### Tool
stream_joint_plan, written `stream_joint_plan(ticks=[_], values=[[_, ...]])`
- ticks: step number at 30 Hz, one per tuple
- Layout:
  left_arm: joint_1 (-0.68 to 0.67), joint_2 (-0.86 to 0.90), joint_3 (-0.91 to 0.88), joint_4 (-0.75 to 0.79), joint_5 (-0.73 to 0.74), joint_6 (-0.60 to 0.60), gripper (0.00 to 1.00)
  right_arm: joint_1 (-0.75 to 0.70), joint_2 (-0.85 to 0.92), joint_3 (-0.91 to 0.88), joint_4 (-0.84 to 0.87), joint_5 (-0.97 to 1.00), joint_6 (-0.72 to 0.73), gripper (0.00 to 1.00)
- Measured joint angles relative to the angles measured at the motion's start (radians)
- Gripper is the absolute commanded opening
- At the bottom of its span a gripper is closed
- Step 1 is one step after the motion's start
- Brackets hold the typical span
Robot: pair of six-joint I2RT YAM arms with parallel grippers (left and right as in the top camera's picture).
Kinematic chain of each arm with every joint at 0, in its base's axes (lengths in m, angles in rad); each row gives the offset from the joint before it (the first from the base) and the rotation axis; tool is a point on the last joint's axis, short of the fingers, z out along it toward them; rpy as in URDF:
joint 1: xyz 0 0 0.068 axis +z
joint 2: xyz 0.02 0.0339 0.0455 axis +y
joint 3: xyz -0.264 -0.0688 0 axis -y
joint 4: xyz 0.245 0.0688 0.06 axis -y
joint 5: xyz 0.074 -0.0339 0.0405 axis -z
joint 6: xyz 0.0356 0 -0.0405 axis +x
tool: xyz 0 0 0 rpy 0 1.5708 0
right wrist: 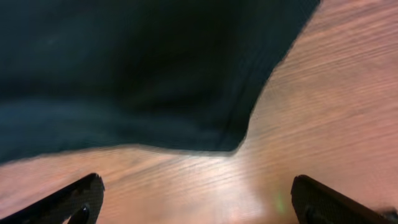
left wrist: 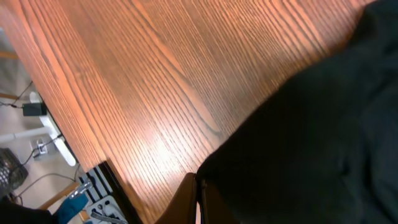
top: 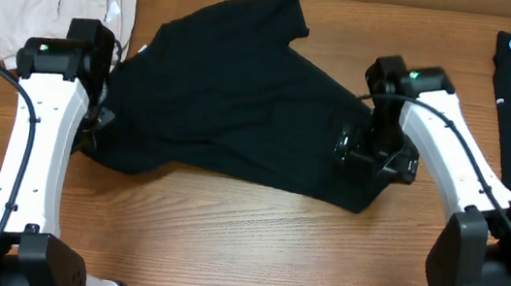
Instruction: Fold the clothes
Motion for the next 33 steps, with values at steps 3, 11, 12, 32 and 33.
stream_joint_plan(ticks=[3, 11, 12, 32, 33], values=[[0.001, 0.0, 0.0, 0.0, 0.001, -0.003, 0.04, -0.013, 0.0, -0.063, 0.055, -0.003, -0.013, 1.0], [0.001, 0.0, 0.0, 0.0, 0.016, -0.004, 0.04, -0.029, 0.0, -0.116, 0.078, -0.071, -0.066, 1.0], [0.001, 0.0, 0.0, 0.0, 0.016, -0.004, 0.04, -0.029, 0.0, -0.14, 0.108, -0.075, -0.069, 1.0], [0.001, 0.0, 0.0, 0.013, 0.037, -0.003, 0.04, -0.148, 0.0, -0.328, 0.437, -0.12, -0.087, 1.0], [0.001, 0.0, 0.0, 0.012, 0.037, -0.003, 0.04, -0.148, 0.0, -0.336, 0.447, -0.131, -0.087, 0.98]])
